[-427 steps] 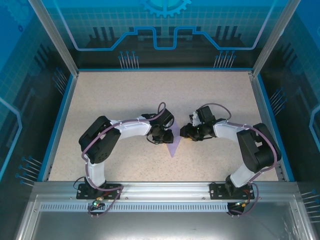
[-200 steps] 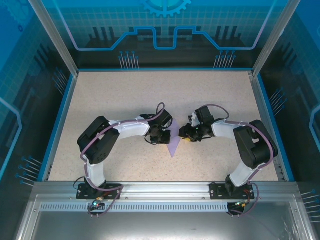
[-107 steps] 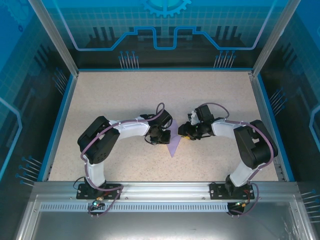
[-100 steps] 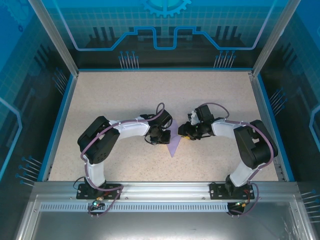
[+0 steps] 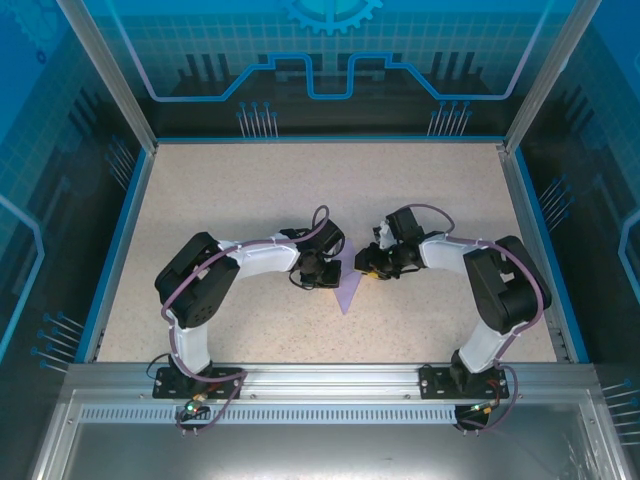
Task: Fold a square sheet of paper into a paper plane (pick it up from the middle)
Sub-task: Fourth fold the wing at the center of the table.
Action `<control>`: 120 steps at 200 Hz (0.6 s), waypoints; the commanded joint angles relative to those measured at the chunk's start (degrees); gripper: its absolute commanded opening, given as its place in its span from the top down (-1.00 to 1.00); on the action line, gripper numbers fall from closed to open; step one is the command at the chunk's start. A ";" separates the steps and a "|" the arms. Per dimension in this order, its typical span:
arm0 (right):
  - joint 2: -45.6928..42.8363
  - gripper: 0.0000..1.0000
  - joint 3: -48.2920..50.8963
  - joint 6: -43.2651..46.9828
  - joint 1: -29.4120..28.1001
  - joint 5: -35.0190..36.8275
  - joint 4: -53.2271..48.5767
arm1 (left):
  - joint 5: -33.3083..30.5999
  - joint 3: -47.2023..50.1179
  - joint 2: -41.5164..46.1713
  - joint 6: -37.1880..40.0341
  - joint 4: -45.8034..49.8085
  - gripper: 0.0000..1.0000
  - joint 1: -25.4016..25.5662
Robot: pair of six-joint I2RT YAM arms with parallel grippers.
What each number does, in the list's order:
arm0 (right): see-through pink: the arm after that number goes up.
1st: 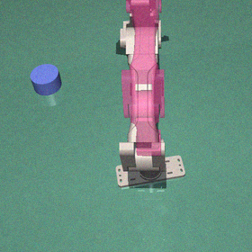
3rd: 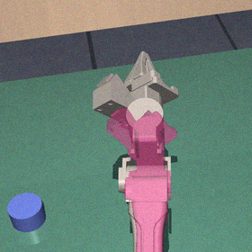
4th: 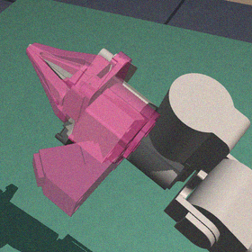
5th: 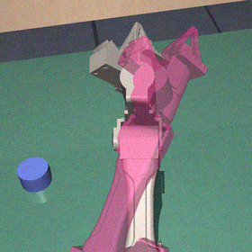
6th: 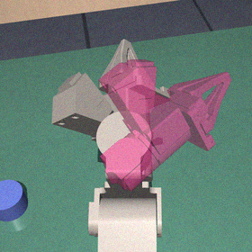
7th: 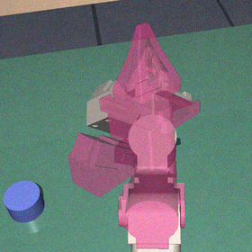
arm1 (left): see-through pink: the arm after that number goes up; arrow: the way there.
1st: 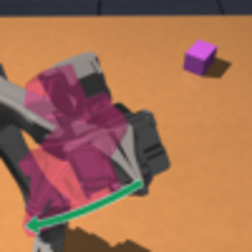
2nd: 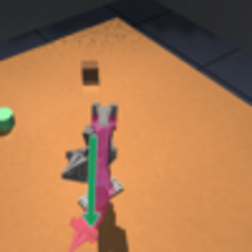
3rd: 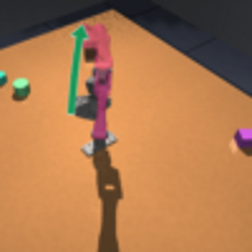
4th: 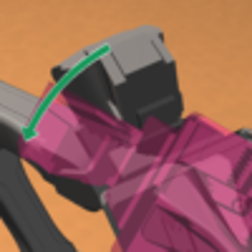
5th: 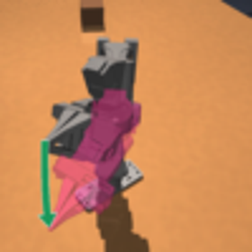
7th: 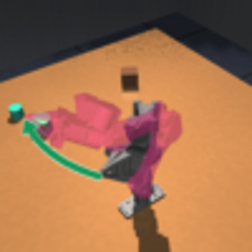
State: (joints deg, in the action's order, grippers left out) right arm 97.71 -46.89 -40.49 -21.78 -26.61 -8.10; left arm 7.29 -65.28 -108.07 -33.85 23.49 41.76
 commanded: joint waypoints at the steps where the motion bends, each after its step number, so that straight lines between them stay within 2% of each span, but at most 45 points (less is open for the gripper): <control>1: 0.08 0.29 -0.45 0.28 -0.51 -1.22 0.83 | -1.39 2.19 -1.44 1.76 1.16 0.80 -0.62; 73: -2.85 0.58 0.39 0.94 -1.97 -0.98 0.62 | -1.31 2.17 -1.35 1.57 0.90 0.80 -0.64; 120: -4.25 0.63 -0.39 1.54 -4.54 1.06 -1.82 | -1.23 2.35 -1.27 1.50 0.69 0.80 -0.66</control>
State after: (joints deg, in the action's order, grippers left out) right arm 95.35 -46.87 -40.18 -24.51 -26.39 -7.75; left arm 7.31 -65.08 -108.05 -33.85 23.09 41.67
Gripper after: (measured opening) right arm 0.190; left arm 0.102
